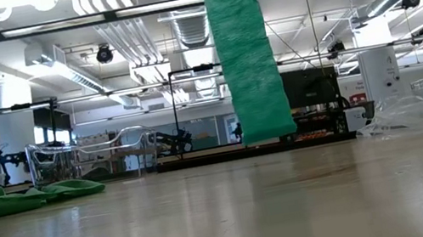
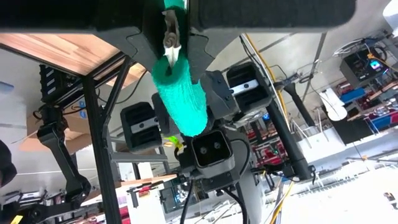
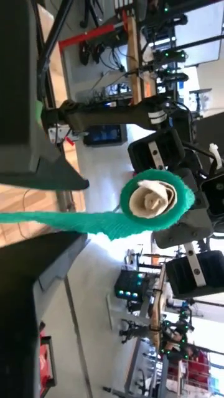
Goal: Roll bandage
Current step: Roll the blue bandage
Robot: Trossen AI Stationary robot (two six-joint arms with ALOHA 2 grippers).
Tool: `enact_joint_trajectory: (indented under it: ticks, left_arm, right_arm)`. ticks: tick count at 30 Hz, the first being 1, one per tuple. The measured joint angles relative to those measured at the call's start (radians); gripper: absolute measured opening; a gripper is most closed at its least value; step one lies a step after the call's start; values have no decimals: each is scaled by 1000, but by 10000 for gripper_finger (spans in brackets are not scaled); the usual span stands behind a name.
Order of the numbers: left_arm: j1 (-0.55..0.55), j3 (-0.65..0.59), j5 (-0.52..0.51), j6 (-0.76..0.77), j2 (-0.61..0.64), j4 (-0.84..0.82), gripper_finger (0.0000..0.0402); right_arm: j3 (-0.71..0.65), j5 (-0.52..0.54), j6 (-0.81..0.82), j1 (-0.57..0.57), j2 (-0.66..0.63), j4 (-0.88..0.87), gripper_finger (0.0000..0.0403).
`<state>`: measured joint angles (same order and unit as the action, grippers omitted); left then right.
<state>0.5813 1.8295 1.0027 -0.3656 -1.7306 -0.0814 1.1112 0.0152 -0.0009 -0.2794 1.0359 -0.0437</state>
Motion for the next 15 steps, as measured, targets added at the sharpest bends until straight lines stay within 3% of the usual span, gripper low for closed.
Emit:
enact_joint_trajectory:
  ticks: [7, 15]
  left_arm:
    - [5, 0, 2, -23, 0, -2, 15]
    - [6, 0, 2, -147, 0, -28, 15]
  right_arm:
    - [49, 3, -22, 0, -35, -95, 192]
    - [49, -8, 31, 0, -22, -16, 259]
